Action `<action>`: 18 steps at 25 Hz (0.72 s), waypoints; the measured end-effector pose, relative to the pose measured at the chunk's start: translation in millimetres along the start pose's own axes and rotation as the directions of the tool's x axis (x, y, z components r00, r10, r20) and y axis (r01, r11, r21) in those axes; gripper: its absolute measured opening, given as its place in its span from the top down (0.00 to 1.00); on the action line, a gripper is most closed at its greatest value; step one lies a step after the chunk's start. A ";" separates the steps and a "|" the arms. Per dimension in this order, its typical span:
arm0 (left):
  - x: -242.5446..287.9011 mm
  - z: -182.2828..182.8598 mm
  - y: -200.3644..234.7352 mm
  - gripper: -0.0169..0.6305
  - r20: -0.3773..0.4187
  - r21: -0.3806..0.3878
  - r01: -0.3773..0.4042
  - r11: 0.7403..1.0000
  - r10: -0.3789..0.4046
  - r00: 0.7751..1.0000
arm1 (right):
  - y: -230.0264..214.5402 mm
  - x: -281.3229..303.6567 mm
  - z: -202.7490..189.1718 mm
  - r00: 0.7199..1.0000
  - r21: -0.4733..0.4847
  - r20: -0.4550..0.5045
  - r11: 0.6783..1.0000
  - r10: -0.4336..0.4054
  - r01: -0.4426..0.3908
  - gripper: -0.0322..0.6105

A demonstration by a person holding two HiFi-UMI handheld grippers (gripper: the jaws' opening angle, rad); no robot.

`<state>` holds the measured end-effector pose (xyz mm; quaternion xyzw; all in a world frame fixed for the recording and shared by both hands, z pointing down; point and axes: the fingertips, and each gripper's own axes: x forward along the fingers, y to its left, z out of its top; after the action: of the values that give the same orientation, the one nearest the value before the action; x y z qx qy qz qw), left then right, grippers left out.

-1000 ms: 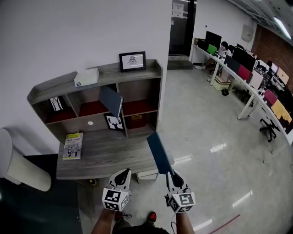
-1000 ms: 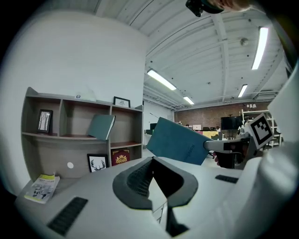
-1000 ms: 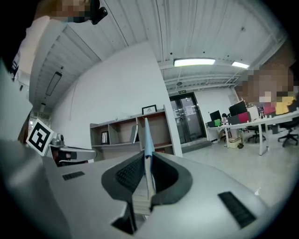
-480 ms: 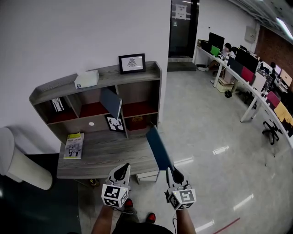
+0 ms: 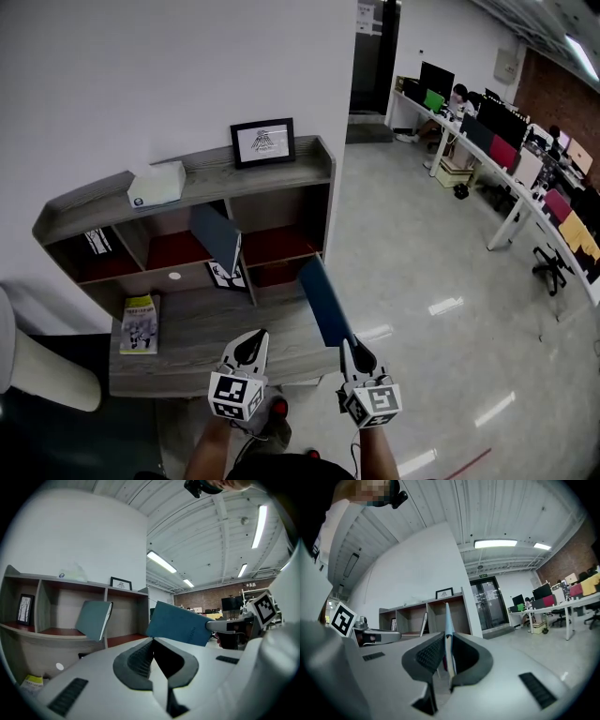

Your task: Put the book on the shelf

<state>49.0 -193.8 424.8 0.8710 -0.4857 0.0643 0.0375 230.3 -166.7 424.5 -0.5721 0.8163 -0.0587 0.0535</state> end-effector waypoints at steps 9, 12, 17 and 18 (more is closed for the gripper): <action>56.5 12.6 47.4 0.96 -0.006 0.000 0.050 0.999 -0.050 0.999 | -14.9 75.7 11.1 0.999 0.008 0.005 0.999 -0.045 0.045 0.85; 70.0 14.1 60.8 0.96 -0.004 0.003 0.061 0.998 -0.061 0.998 | -17.5 96.6 12.2 0.998 0.008 -0.002 0.998 -0.057 0.057 0.85; 89.5 14.4 76.9 0.96 -0.003 0.008 0.086 0.996 -0.086 0.996 | -22.2 130.2 15.8 0.997 0.034 -0.008 0.996 -0.076 0.077 0.85; 92.7 14.0 79.1 0.96 -0.004 0.010 0.090 0.996 -0.090 0.996 | -22.9 136.4 15.1 0.997 0.036 -0.011 0.996 -0.078 0.079 0.85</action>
<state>31.0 -315.1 424.9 0.8921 -0.4454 0.0665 0.0369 207.6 -303.2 410.4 -0.6025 0.7922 -0.0783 0.0578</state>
